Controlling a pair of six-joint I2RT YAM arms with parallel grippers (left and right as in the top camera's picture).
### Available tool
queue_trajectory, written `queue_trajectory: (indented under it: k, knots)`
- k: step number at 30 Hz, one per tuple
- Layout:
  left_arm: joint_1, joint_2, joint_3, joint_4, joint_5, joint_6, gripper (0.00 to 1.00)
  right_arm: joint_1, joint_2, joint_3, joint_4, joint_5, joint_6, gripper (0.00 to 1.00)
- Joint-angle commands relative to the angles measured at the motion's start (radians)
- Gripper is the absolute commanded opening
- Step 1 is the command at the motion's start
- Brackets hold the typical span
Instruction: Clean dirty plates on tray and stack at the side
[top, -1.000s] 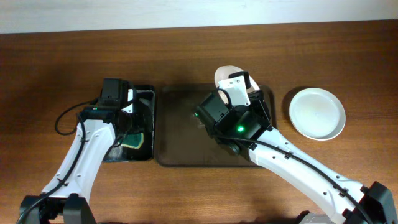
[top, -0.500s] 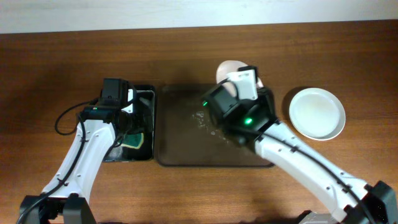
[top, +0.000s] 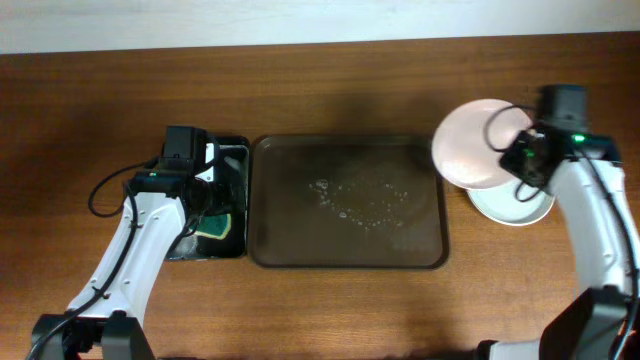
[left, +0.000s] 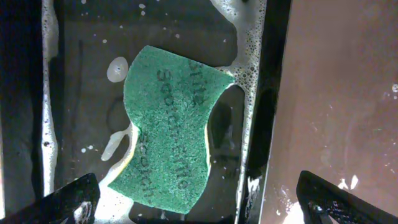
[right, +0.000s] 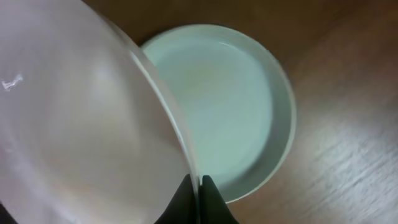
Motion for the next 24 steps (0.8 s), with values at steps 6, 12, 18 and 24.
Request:
queue_trajectory:
  k: [6,12,18,24]
  knots:
    - [0.002,-0.006,0.009,0.002,0.007,0.005,1.0,-0.258,0.127,-0.049,-0.018,-0.136,0.009,0.04]
    - [0.002,-0.006,0.009,0.002,0.007,0.005,1.0,-0.273,0.135,-0.049,-0.019,-0.221,0.007,0.49]
    - [0.002,-0.006,0.009,0.002,0.007,0.005,1.0,-0.219,0.135,-0.049,-0.056,-0.499,-0.199,0.61]
    - [0.002,-0.006,0.009,0.032,0.013,0.005,1.0,-0.006,0.134,-0.049,-0.12,-0.527,-0.307,0.87]
